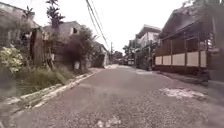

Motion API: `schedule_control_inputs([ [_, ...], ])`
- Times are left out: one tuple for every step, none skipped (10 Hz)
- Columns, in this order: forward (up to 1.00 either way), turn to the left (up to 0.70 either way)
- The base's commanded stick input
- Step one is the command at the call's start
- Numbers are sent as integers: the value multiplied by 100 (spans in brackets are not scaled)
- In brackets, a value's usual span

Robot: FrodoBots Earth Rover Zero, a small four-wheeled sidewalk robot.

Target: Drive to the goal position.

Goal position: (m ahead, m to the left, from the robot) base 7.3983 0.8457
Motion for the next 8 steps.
schedule_control_inputs([
  [70,0],
  [70,0],
  [70,0],
  [70,0],
  [70,0],
  [70,0],
  [70,0],
  [70,0],
])
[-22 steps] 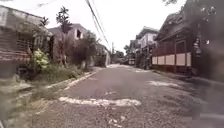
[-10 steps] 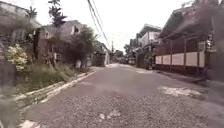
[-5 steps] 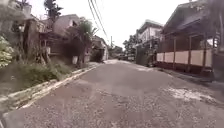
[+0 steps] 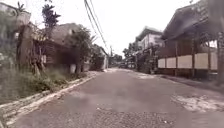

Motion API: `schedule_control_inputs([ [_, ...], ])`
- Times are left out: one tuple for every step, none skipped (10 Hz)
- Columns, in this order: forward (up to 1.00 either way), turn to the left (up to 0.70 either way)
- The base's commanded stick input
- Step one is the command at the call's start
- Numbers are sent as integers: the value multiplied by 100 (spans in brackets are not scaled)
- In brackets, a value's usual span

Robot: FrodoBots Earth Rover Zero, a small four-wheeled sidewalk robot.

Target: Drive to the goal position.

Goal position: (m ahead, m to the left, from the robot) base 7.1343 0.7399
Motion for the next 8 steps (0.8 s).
schedule_control_inputs([
  [70,0],
  [70,0],
  [70,0],
  [70,0],
  [70,0],
  [70,0],
  [70,0],
  [70,0],
])
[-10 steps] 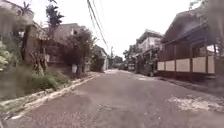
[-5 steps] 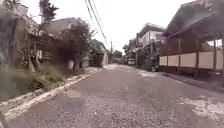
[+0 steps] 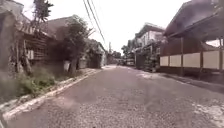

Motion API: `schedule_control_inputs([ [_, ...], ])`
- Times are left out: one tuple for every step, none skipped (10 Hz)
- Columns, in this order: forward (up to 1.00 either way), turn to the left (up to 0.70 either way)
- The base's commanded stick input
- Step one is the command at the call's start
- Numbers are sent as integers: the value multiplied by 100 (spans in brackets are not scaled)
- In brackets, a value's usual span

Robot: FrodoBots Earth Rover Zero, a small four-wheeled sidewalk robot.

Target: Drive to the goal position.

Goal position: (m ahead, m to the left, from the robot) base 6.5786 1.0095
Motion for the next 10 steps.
schedule_control_inputs([
  [70,0],
  [70,0],
  [70,0],
  [70,0],
  [70,0],
  [70,0],
  [70,0],
  [70,0],
  [70,0],
  [70,0],
])
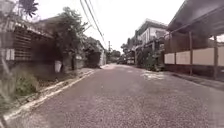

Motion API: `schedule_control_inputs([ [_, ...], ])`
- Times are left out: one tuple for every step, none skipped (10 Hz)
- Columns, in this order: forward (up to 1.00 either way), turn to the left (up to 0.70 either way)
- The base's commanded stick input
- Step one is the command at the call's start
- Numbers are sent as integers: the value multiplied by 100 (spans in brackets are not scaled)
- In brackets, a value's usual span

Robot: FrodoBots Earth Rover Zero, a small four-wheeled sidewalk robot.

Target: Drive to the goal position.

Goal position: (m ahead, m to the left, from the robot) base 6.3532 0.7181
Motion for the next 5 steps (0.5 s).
schedule_control_inputs([
  [70,0],
  [70,0],
  [70,0],
  [70,0],
  [70,0],
])
